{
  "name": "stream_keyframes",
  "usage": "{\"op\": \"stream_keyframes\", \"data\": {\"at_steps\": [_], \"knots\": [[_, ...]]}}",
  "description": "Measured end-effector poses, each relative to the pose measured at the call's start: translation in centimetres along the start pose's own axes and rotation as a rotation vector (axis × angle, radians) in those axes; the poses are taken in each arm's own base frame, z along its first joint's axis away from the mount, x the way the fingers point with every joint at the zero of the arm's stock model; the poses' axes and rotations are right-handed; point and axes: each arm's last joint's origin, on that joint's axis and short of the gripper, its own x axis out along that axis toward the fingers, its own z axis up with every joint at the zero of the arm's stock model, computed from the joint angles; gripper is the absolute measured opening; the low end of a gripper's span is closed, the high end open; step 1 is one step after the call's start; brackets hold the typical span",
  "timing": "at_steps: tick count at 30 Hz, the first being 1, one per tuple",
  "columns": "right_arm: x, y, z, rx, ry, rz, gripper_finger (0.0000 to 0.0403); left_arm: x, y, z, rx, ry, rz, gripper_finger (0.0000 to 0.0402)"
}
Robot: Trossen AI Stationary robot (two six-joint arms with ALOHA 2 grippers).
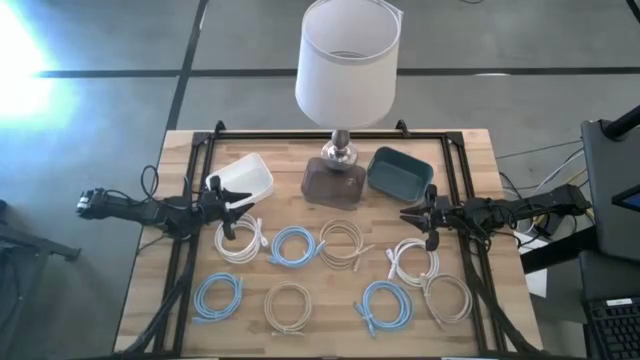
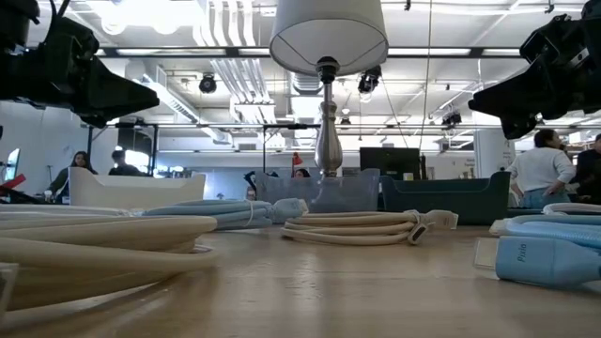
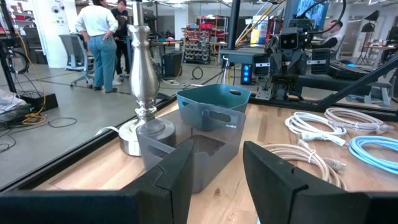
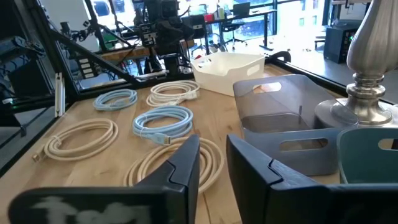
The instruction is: Sort HDMI cables
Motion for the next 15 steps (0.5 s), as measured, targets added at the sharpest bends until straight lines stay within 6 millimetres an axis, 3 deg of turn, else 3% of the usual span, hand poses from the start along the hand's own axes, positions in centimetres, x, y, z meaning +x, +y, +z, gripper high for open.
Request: {"op": "stream_keyframes", "data": {"at_steps": [15], "knots": [[0.00,0.00,0.01,0.000,0.000,0.000,0.0075,0.00,0.00,-0.01,0.001,0.000,0.000,0.0142]]}}
